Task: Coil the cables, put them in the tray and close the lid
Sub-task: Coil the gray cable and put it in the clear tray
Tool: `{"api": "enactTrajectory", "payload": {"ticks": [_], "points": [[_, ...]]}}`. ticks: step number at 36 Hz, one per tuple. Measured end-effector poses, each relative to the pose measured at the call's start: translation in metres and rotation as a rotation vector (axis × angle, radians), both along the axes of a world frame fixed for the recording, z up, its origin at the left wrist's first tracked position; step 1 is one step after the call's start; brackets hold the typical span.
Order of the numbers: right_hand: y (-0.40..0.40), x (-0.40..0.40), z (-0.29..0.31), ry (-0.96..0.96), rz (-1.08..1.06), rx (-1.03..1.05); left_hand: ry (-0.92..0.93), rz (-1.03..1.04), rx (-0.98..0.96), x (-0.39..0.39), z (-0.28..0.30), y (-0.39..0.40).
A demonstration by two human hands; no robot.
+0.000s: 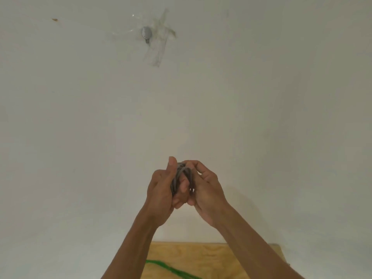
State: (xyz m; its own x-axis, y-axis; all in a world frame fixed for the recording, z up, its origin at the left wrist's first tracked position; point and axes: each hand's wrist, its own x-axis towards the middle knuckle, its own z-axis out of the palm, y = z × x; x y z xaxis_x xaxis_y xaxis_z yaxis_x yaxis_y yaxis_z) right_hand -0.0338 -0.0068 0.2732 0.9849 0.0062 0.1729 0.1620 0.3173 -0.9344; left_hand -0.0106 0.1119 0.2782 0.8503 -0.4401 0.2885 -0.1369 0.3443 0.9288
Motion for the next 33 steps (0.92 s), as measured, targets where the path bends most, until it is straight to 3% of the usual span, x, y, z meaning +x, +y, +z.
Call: {"api": "enactTrajectory", "payload": {"ticks": [10, 16, 19, 33], "points": [[0.009, 0.002, 0.003, -0.132, -0.226, -0.111, 0.027, 0.162, -0.131, 0.007, 0.004, -0.016], [0.009, 0.004, 0.007, -0.140, -0.171, -0.056, 0.103, 0.241, -0.161, 0.013, 0.001, -0.025], [0.008, 0.004, 0.006, -0.165, -0.164, -0.122, 0.146, 0.207, -0.176, 0.017, -0.002, -0.023], [0.010, 0.007, 0.003, -0.150, -0.280, -0.157, 0.192, 0.254, -0.228, 0.020, -0.007, -0.034]]}}
